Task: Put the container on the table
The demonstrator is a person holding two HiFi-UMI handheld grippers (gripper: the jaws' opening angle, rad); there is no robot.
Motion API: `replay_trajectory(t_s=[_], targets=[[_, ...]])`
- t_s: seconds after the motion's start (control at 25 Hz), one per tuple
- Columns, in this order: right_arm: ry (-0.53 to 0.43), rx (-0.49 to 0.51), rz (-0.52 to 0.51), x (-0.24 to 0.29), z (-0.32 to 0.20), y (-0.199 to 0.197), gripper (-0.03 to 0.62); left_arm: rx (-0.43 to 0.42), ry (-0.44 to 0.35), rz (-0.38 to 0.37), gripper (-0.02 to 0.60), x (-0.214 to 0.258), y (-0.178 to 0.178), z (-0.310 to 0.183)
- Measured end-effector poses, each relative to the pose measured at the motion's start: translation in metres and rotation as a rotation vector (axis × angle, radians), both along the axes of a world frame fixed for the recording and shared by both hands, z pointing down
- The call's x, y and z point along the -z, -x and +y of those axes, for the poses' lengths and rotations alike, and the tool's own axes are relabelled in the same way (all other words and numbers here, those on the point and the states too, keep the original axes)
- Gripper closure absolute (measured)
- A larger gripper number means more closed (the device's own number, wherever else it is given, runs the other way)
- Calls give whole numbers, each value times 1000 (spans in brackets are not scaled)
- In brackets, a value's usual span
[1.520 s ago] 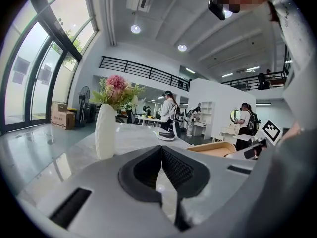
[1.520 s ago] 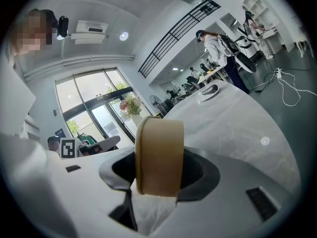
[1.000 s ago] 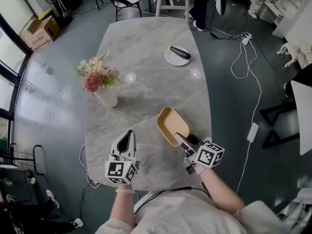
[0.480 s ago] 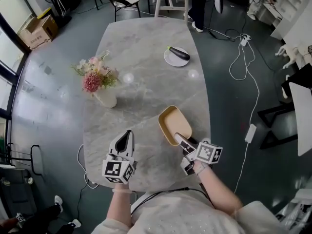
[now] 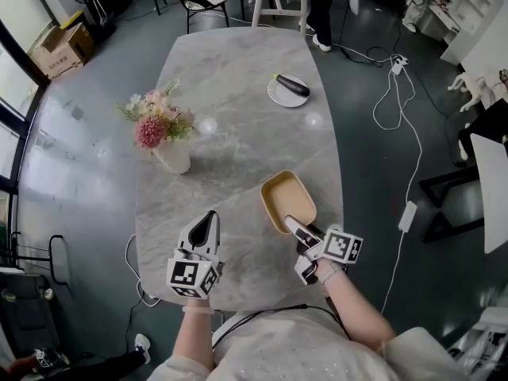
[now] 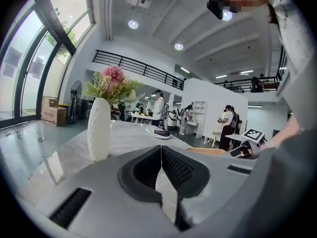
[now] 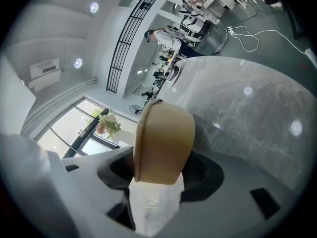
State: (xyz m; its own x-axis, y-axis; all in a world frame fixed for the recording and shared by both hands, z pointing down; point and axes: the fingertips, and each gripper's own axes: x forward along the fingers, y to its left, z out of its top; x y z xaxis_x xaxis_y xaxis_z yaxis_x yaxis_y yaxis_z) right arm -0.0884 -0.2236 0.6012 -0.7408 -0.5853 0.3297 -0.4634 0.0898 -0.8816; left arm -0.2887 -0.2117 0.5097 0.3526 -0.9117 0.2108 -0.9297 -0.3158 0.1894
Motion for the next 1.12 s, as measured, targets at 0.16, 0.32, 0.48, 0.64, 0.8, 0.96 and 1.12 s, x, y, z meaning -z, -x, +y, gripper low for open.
replay_trajectory(t_s=[0.16, 0.32, 0.48, 0.64, 0.8, 0.96, 1.12], targets=[[9, 15, -19, 0, 5, 2, 332, -8, 0, -2, 574, 1, -2, 0], [32, 24, -46, 0, 10, 4, 297, -14, -2, -4, 574, 2, -5, 0], [-4, 55, -67, 5, 11, 9, 280, -14, -4, -2, 574, 2, -4, -1], [-17, 78, -104, 11, 15, 14, 263, -18, -6, -3, 574, 4, -5, 0], [-8, 94, -85, 8, 20, 13, 253, -23, -8, -4, 574, 4, -7, 1], [-6, 108, -100, 10, 25, 14, 244, -28, -9, -4, 574, 5, -10, 2], [-7, 152, -118, 13, 32, 21, 217, -36, -12, -5, 574, 6, -13, 3]])
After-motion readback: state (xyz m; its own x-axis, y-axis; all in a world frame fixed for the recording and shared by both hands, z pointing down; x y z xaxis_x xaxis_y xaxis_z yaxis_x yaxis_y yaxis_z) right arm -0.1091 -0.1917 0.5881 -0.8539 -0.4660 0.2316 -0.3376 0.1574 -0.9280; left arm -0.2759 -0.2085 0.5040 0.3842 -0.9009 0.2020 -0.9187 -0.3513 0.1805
